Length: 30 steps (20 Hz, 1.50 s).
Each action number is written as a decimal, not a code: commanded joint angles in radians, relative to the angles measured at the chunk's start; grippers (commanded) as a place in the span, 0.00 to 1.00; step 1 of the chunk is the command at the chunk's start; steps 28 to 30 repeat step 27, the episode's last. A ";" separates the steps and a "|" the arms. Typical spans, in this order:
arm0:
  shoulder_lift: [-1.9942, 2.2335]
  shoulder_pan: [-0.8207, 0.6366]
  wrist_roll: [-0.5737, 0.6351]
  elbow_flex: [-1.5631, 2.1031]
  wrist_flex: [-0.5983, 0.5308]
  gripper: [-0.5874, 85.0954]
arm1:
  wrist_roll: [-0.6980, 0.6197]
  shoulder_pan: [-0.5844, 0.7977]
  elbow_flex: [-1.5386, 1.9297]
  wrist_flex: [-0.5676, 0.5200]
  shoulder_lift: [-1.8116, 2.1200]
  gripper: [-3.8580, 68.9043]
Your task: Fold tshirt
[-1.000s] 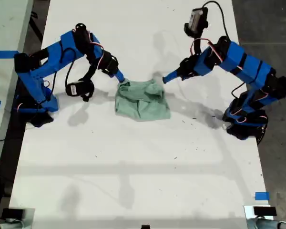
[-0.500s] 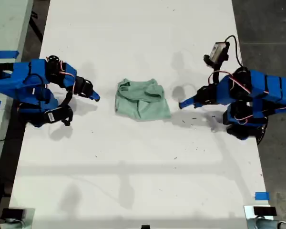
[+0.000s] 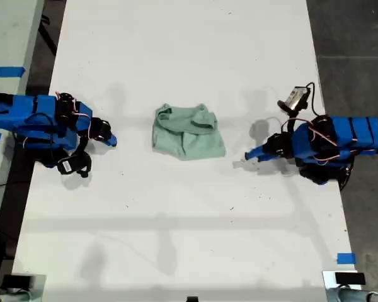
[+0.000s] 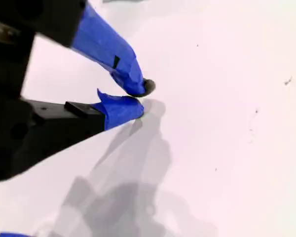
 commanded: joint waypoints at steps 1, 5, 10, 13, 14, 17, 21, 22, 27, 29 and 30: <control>0.015 0.005 -0.055 0.034 -0.021 0.02 | 0.046 -0.023 0.057 0.005 0.104 0.26; 0.385 0.028 -0.124 0.206 0.123 0.01 | 0.006 -0.017 0.064 -0.011 0.127 0.26; 0.686 -0.025 -0.083 0.207 0.373 0.01 | -0.374 0.009 0.064 -0.012 0.127 0.26; 0.686 -0.020 -0.086 0.206 0.416 0.07 | -0.548 0.002 0.064 -0.014 0.129 0.25; 0.686 -0.012 -0.091 0.206 0.416 0.07 | -0.548 0.002 0.064 -0.014 0.129 0.24; 0.686 -0.005 -0.091 0.206 0.416 0.07 | -0.548 0.002 0.064 -0.014 0.129 0.24; 0.686 -0.006 -0.091 0.206 0.416 0.08 | -0.522 0.008 0.064 -0.014 0.129 0.22; 0.686 -0.005 -0.091 0.206 0.416 0.08 | -0.543 0.017 0.064 -0.014 0.129 0.22; 0.686 -0.006 -0.091 0.206 0.416 0.08 | -0.543 0.018 0.064 -0.014 0.129 0.22; 0.686 -0.006 -0.091 0.206 0.416 0.08 | -0.543 0.018 0.064 -0.014 0.129 0.22; 0.686 -0.006 -0.091 0.206 0.416 0.08 | -0.543 0.018 0.064 -0.014 0.129 0.22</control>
